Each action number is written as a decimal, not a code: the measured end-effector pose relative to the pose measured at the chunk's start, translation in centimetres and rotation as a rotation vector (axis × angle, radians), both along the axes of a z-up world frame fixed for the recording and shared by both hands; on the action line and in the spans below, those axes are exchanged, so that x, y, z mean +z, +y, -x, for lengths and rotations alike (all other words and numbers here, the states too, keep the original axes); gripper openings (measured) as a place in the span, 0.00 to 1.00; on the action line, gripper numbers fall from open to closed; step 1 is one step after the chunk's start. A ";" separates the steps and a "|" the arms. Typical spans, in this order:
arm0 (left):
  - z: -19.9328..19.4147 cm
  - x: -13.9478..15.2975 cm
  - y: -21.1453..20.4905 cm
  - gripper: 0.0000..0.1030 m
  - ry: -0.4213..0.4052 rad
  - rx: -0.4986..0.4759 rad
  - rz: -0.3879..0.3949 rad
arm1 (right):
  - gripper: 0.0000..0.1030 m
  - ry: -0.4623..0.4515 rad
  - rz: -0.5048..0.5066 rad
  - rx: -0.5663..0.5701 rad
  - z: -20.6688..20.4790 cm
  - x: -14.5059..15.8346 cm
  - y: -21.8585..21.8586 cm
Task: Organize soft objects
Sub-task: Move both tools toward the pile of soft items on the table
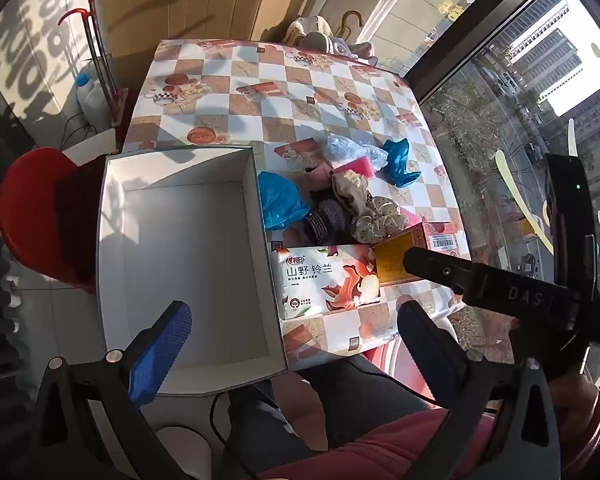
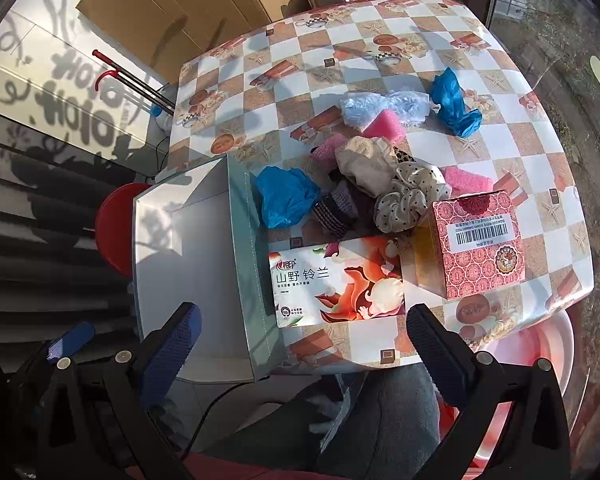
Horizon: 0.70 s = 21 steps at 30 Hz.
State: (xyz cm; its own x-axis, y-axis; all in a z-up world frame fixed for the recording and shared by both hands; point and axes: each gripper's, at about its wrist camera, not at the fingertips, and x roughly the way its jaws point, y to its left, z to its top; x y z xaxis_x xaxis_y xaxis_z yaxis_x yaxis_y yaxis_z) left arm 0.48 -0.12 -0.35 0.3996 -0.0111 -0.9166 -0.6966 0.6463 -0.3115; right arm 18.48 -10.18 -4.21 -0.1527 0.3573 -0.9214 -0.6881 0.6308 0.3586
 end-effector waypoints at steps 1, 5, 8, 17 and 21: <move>-0.6 -0.3 -0.2 1.00 0.008 -0.009 0.007 | 1.00 -0.003 0.003 -0.008 -0.5 0.0 -0.3; -2.5 -1.4 -0.3 1.00 0.048 -0.032 0.029 | 1.00 -0.018 0.016 -0.033 -3.4 0.0 -0.8; -4.2 -2.1 0.1 1.00 0.061 -0.003 0.033 | 1.00 -0.004 0.023 -0.028 -6.0 -0.2 -0.4; -8.7 -3.5 3.8 1.00 0.154 0.073 -0.007 | 1.00 0.048 0.055 -0.054 -14.1 -2.2 0.2; -10.6 -4.7 4.5 1.00 0.205 0.088 0.009 | 1.00 0.075 0.073 -0.061 -17.2 -3.1 0.0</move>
